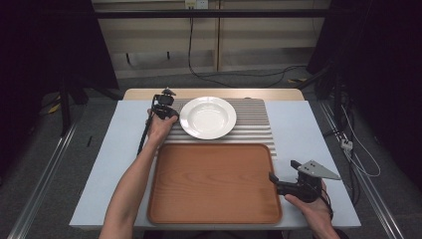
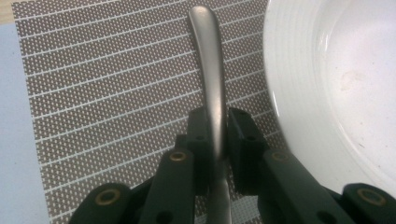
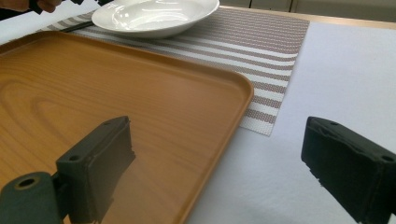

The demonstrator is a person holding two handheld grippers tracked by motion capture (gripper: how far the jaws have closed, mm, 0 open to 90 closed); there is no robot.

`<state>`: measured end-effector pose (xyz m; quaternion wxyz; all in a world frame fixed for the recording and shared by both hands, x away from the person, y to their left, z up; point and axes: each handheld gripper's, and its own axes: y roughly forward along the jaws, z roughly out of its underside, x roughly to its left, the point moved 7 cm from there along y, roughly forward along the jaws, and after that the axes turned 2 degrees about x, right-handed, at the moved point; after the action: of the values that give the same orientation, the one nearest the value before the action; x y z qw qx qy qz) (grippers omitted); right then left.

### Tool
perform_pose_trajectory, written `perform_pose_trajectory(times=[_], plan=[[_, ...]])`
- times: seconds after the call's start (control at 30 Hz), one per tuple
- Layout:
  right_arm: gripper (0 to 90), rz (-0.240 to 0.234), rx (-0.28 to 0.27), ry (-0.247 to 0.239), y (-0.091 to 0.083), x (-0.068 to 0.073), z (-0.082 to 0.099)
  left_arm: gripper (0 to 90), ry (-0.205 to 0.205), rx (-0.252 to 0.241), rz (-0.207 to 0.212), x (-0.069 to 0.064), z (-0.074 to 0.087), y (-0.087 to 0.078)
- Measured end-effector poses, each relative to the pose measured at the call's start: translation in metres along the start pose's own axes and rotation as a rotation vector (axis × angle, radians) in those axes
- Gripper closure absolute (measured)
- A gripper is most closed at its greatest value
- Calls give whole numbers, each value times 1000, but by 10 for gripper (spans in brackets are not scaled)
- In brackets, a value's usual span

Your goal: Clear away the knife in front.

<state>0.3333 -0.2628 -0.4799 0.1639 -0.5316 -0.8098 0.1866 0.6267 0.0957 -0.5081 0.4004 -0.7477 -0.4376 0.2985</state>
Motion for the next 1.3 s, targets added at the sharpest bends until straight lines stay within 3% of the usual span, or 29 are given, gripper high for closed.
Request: perform_pose_trajectory(times=[0.3, 0.37, 0.8, 1.0, 1.3], plan=[[88, 3, -1, 0, 0, -1, 0, 801, -24, -5, -14, 12, 1, -8], [88, 3, 1, 1, 0, 0, 0, 801, -12, -11, -14, 14, 0, -14], [88, 1, -1, -4, 0, 0, 0, 800, 2, -79, -1, 6, -5, -43], [88, 3, -2, -6, 0, 1, -1, 800, 33, -89, 1, 0, -5, -54], [88, 3, -2, -2, -1, 0, 0, 801, 37, -99, 15, -4, 2, -63]])
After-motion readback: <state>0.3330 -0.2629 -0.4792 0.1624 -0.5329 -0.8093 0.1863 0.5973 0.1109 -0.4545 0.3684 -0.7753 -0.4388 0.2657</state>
